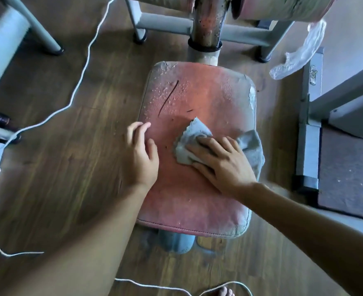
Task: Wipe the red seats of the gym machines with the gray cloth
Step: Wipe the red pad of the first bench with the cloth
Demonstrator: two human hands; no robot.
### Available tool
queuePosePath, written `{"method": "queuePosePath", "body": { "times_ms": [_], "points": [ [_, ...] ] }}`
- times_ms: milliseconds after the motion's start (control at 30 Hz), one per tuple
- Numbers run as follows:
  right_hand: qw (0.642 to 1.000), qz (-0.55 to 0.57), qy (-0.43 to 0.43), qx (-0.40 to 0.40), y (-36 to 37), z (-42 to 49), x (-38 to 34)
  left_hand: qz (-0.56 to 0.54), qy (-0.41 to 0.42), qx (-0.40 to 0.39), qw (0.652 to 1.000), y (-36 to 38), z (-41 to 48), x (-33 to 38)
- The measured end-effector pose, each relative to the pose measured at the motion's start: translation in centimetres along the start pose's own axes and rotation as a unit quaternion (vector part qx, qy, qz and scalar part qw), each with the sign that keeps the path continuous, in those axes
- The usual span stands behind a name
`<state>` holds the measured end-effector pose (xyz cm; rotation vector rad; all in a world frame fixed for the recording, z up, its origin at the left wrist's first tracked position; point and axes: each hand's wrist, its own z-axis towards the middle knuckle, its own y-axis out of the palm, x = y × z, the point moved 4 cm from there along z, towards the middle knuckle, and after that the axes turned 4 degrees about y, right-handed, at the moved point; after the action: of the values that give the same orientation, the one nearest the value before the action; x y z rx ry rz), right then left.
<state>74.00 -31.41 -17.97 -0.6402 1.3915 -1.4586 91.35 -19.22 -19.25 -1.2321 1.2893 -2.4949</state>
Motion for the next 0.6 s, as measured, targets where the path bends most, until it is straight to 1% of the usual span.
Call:
{"method": "queuePosePath", "body": {
  "times_ms": [67,133,167,233,300,333,367,433,467,500,533,600],
  "points": [
    [0.997,-0.028,-0.054,-0.038,0.1,1.4,2.0,0.000,-0.007,-0.006,1.000,0.0,0.0,0.0],
    [0.997,-0.056,-0.048,-0.033,0.3,4.9,4.3,-0.002,-0.019,-0.019,1.000,0.0,0.1,0.1],
    [0.997,-0.061,-0.031,-0.025,0.2,6.8,5.2,-0.003,-0.023,-0.023,0.999,0.0,0.1,0.1],
    [0.998,-0.048,0.032,-0.002,0.1,9.3,5.7,-0.001,-0.023,-0.021,1.000,-0.1,0.1,0.1],
    [0.995,-0.028,0.093,0.014,0.4,8.8,4.1,0.006,-0.021,-0.018,1.000,-0.2,0.2,0.3],
    [0.995,-0.019,0.097,0.015,0.4,7.8,3.1,0.008,-0.020,-0.016,1.000,-0.2,0.2,0.4],
    [0.997,-0.011,0.072,0.011,0.4,6.6,2.1,0.009,-0.019,-0.016,1.000,-0.3,0.3,0.5],
    [0.999,-0.005,-0.026,-0.023,0.3,4.5,1.1,0.012,-0.014,-0.019,1.000,-0.2,0.3,0.5],
    [0.997,-0.012,-0.073,-0.034,0.2,4.3,1.4,0.011,-0.017,-0.018,1.000,-0.2,0.2,0.4],
    [0.994,-0.023,-0.102,-0.039,0.2,5.0,2.1,0.009,-0.023,-0.017,1.000,-0.2,0.2,0.4],
    [0.993,-0.033,-0.109,-0.043,0.3,6.1,2.8,0.006,-0.029,-0.018,0.999,-0.2,0.1,0.3],
    [0.996,-0.051,-0.063,-0.022,0.8,9.4,3.8,-0.003,-0.041,-0.011,0.999,-0.1,0.1,0.1]
  ]
}}
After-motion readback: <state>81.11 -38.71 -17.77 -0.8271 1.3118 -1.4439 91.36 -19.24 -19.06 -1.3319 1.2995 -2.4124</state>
